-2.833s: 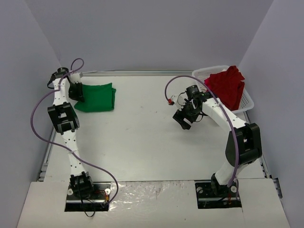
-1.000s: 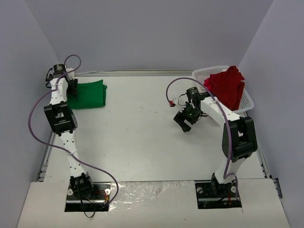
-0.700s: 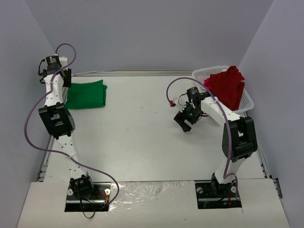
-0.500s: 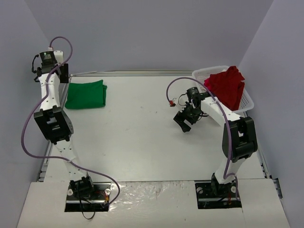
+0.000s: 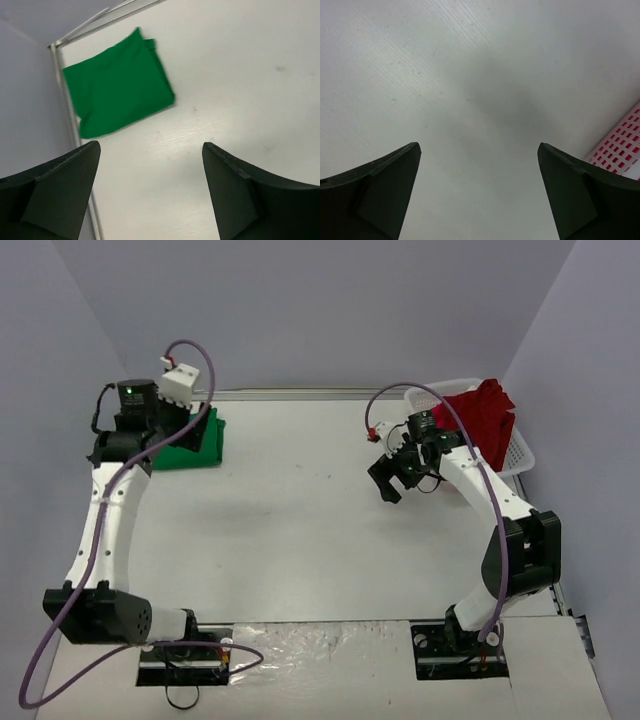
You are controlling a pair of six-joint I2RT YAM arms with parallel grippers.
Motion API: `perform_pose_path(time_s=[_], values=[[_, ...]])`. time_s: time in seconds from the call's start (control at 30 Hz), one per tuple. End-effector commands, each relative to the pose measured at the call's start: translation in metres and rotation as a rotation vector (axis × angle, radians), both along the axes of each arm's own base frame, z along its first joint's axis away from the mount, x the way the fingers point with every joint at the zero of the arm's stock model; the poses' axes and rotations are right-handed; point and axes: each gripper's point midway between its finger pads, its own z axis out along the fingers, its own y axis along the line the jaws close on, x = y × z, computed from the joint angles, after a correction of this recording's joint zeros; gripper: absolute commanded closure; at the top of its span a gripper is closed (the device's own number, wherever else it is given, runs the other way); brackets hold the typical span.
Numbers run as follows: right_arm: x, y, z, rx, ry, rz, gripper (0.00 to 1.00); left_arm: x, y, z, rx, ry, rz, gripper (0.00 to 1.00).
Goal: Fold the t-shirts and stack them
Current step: Put the neatly folded tshirt into the corner of the board with the left arm
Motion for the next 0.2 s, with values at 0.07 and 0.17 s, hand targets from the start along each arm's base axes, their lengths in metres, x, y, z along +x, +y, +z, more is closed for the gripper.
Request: perform_pose_path(time_s=[0.07,0.17], values=[[0.021,-0.009,0.048,0.07,-0.143,-0.128,0.0,-0.038,-0.051,-0.024,-0.022,0.018,-0.199,0.17],[0.022,-0.016,0.056,0.072,-0.181,-0.171,0.0,-0.049,-0.051,-0.038,-0.024,0.032,-0.199,0.16]])
